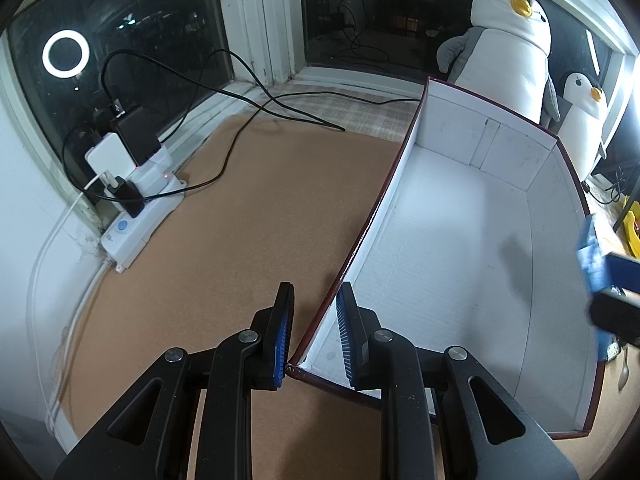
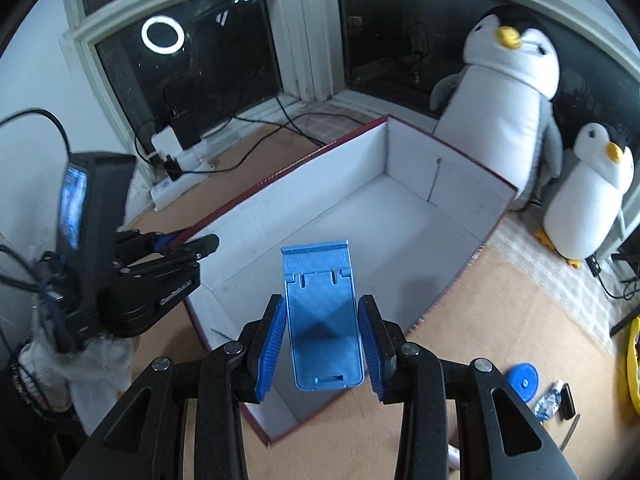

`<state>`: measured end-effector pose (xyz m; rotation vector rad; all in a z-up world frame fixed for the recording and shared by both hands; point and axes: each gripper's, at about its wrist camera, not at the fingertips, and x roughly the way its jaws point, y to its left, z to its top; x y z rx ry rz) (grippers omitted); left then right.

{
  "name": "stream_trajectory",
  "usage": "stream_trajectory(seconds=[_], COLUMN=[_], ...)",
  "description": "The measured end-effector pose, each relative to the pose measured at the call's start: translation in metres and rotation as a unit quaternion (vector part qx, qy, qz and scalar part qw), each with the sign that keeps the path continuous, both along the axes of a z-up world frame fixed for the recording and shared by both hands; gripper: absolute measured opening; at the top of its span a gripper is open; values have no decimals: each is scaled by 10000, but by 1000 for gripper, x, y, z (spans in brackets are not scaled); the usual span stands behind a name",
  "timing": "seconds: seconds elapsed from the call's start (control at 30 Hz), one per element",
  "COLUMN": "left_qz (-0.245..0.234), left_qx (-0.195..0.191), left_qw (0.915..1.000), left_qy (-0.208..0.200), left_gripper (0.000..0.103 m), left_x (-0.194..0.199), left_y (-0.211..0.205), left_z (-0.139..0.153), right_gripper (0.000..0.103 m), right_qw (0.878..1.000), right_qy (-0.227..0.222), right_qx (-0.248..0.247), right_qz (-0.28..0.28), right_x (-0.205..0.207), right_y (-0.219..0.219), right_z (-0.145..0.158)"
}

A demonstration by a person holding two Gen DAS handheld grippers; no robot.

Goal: Organize rigid objects
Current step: 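Carry the blue phone stand into the box and release it, then move the right tool to the white lotion bottle and grasp it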

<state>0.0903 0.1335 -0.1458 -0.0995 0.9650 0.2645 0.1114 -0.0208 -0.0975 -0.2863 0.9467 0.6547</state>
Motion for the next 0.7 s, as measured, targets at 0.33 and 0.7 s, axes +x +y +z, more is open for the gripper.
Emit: stream_trajectory(seconds=[0.33,0.7], left_qz=[-17,-74], left_qx=[-192,-290], left_qw=[9998,9995], left_qy=[5,54], left_gripper=[19,19], left_x=[0,1], left_y=[3,6], left_z=[-1,-2], right_gripper=[34,40], right_qw=[9996,9980], right_qy=[245,250], right_qx=[-139,400], right_qz=[-41,-413], right_x=[11,5], right_y=[10,-26], right_z=[-26,-6])
